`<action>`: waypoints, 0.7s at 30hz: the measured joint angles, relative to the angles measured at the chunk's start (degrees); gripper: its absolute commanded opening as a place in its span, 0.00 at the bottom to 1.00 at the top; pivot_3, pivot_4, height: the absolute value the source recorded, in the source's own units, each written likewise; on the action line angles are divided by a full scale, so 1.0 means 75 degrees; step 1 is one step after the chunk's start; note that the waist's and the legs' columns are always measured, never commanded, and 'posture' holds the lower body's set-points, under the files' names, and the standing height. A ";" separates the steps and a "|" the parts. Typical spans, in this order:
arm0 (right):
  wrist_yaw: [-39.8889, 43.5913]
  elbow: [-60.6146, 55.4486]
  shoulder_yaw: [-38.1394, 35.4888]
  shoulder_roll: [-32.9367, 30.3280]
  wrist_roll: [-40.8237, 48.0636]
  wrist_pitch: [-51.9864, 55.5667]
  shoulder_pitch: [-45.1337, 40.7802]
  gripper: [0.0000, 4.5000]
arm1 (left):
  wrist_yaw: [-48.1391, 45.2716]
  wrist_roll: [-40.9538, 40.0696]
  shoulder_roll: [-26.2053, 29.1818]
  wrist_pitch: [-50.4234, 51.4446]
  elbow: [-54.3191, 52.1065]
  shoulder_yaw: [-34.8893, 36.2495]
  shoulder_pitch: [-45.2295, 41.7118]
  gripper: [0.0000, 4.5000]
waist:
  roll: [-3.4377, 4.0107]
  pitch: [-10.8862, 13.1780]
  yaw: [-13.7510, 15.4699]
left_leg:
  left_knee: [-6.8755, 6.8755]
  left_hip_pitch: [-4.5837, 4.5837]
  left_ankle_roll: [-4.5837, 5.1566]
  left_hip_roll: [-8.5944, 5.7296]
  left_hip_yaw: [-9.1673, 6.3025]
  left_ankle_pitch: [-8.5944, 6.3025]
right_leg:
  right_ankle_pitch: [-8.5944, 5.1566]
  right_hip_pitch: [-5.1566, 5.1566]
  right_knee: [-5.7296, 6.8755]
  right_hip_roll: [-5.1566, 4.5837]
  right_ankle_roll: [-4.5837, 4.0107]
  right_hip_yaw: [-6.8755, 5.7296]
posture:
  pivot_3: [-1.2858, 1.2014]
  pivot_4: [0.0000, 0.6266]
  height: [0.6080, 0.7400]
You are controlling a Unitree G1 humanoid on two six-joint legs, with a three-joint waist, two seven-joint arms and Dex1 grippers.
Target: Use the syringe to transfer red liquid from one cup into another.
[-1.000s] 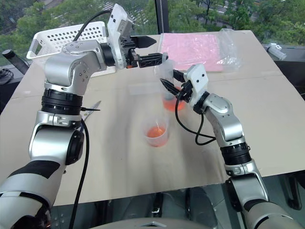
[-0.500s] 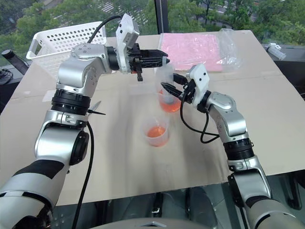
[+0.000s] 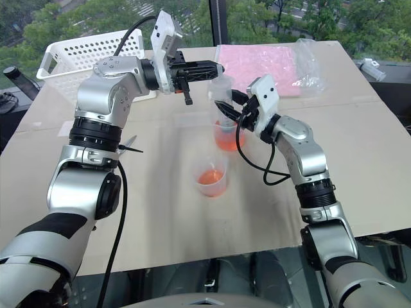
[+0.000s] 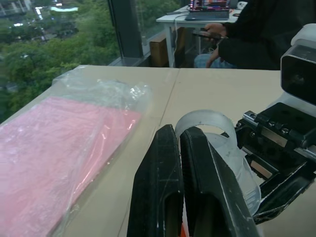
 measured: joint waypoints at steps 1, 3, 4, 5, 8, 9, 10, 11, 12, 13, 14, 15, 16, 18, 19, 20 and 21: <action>-0.0024 0.0001 0.0006 0.0011 -0.0018 0.0022 -0.0004 0.32 | 0.0006 0.0001 0.0000 -0.0015 0.0040 0.0000 0.0000 0.00 | 0.0000 0.0000 0.0000 | 0.0000 0.0000 0.0000 0.0000 0.0000 0.0000 | 0.0000 0.0000 0.0000 0.0000 0.0000 0.0000 | 0.52 0.24 1.00; -0.0038 0.0008 0.0011 0.0017 -0.0040 0.0027 -0.0004 0.32 | 0.0013 0.0004 -0.0002 -0.0035 0.0074 -0.0001 0.0000 0.00 | 0.0000 0.0000 -0.0001 | 0.0000 0.0000 0.0000 0.0000 0.0000 0.0000 | 0.0000 0.0000 0.0000 0.0001 0.0000 0.0000 | 0.52 0.24 1.00; -0.0065 0.0008 0.0032 0.0017 -0.0087 0.0027 -0.0004 0.32 | 0.0031 0.0023 -0.0009 -0.0037 0.0074 -0.0007 0.0001 0.00 | 0.0000 0.0000 -0.0001 | 0.0000 0.0000 0.0000 0.0000 0.0000 0.0000 | 0.0000 0.0000 0.0000 0.0001 0.0000 0.0000 | 0.52 0.24 1.00; -0.0091 0.0008 0.0053 0.0015 -0.0146 0.0025 -0.0003 0.32 | 0.0044 0.0064 -0.0012 -0.0037 0.0074 -0.0016 0.0002 0.00 | 0.0000 0.0000 -0.0001 | 0.0000 0.0000 0.0000 0.0000 0.0000 0.0000 | 0.0000 0.0000 0.0000 0.0001 0.0000 0.0000 | 0.52 0.24 1.00; -0.0175 0.0007 0.0073 0.0008 -0.0294 0.0021 -0.0003 0.32 | 0.0153 0.0091 -0.0049 -0.0033 0.0081 -0.0027 0.0002 0.00 | 0.0000 0.0000 -0.0002 | 0.0000 0.0000 0.0000 0.0000 0.0000 0.0000 | 0.0000 0.0000 0.0001 0.0002 0.0000 0.0000 | 0.52 0.24 1.00; -0.0179 0.0007 0.0073 0.0008 -0.0305 0.0021 -0.0003 0.32 | 0.0159 0.0094 -0.0053 -0.0033 0.0083 -0.0027 0.0002 0.00 | 0.0000 0.0000 -0.0002 | 0.0000 0.0000 0.0000 0.0000 0.0000 0.0000 | 0.0000 0.0000 0.0001 0.0003 0.0000 0.0000 | 0.52 0.24 1.00; -0.0187 0.0007 0.0076 0.0008 -0.0322 0.0025 -0.0003 0.32 | 0.0168 0.0099 -0.0057 -0.0033 0.0094 -0.0027 0.0002 0.00 | 0.0000 0.0000 -0.0002 | 0.0000 0.0000 0.0000 0.0000 0.0000 0.0000 | 0.0000 0.0000 0.0001 0.0003 0.0000 0.0000 | 0.52 0.24 1.00; -0.0216 0.0007 0.0092 0.0008 -0.0358 0.0038 -0.0002 0.32 | 0.0185 0.0107 -0.0063 -0.0033 0.0127 -0.0027 0.0001 0.00 | 0.0000 0.0000 -0.0005 | 0.0000 0.0000 0.0000 0.0000 0.0000 0.0000 | 0.0000 0.0000 0.0001 0.0003 0.0000 0.0000 | 0.52 0.24 1.00; -0.0237 0.0006 0.0112 0.0008 -0.0385 0.0052 0.0001 0.32 | 0.0192 0.0112 -0.0071 -0.0033 0.0168 -0.0027 0.0001 0.00 | 0.0000 0.0000 -0.0009 | 0.0000 0.0000 0.0000 0.0000 0.0000 0.0000 | 0.0000 0.0000 0.0001 0.0004 0.0000 0.0000 | 0.52 0.24 1.00; -0.0255 0.0006 0.0128 0.0009 -0.0405 0.0077 0.0007 0.32 | 0.0192 0.0120 -0.0079 -0.0033 0.0213 -0.0027 0.0000 0.00 | 0.0000 0.0000 -0.0011 | 0.0000 0.0000 0.0000 0.0000 0.0000 0.0000 | 0.0000 0.0000 0.0001 0.0004 0.0000 0.0000 | 0.52 0.24 1.00; -0.0278 0.0004 0.0132 0.0011 -0.0409 0.0126 0.0013 0.32 | 0.0192 0.0133 -0.0088 -0.0033 0.0260 -0.0027 0.0000 0.00 | 0.0000 0.0000 -0.0011 | 0.0000 0.0000 0.0000 0.0000 0.0000 0.0000 | 0.0000 0.0000 0.0001 0.0004 0.0000 0.0000 | 0.52 0.24 1.00; -0.0296 -0.0002 0.0134 0.0015 -0.0407 0.0166 0.0020 0.32 | 0.0192 0.0139 -0.0093 -0.0033 0.0295 -0.0027 -0.0003 0.00 | 0.0000 0.0000 -0.0011 | 0.0000 0.0000 0.0000 0.0000 0.0000 0.0000 | 0.0000 0.0000 0.0001 0.0004 0.0000 0.0000 | 0.52 0.24 1.00; -0.0327 -0.0008 0.0137 0.0023 -0.0406 0.0197 0.0027 0.32 | 0.0192 0.0138 -0.0100 -0.0032 0.0381 -0.0027 -0.0028 0.00 | 0.0000 0.0000 -0.0010 | 0.0000 0.0000 0.0000 0.0000 0.0000 0.0000 | 0.0000 0.0000 0.0001 0.0004 0.0000 0.0000 | 0.52 0.24 1.00; -0.0360 -0.0035 0.0135 0.0058 -0.0402 0.0233 0.0049 0.32 | 0.0192 0.0139 -0.0105 -0.0030 0.0450 -0.0027 -0.0069 0.00 | 0.0000 0.0000 -0.0008 | 0.0000 -0.0001 0.0000 0.0000 0.0000 0.0000 | 0.0000 0.0000 0.0001 0.0005 0.0000 0.0000 | 0.52 0.24 1.00; -0.0375 -0.0065 0.0133 0.0079 -0.0398 0.0263 0.0065 0.32 | 0.0192 0.0141 -0.0105 -0.0031 0.0482 -0.0027 -0.0108 0.00 | 0.0000 0.0000 -0.0007 | 0.0000 -0.0001 0.0000 0.0000 0.0000 0.0000 | 0.0000 -0.0001 0.0001 0.0005 0.0000 -0.0001 | 0.52 0.24 1.00; -0.0378 -0.0086 0.0128 0.0080 -0.0397 0.0294 0.0066 0.32 | 0.0192 0.0142 -0.0105 -0.0033 0.0492 -0.0027 -0.0136 0.00 | 0.0000 0.0000 -0.0007 | 0.0000 -0.0001 0.0000 0.0000 0.0000 0.0000 | 0.0000 0.0000 0.0001 0.0005 0.0000 -0.0001 | 0.52 0.24 1.00; -0.0378 -0.0099 0.0126 0.0079 -0.0398 0.0308 0.0067 0.32 | 0.0192 0.0142 -0.0105 -0.0034 0.0499 -0.0026 -0.0149 0.00 | 0.0000 0.0000 -0.0007 | 0.0000 0.0000 0.0000 0.0000 0.0000 0.0000 | 0.0000 0.0000 0.0001 0.0005 0.0000 -0.0001 | 0.52 0.24 1.00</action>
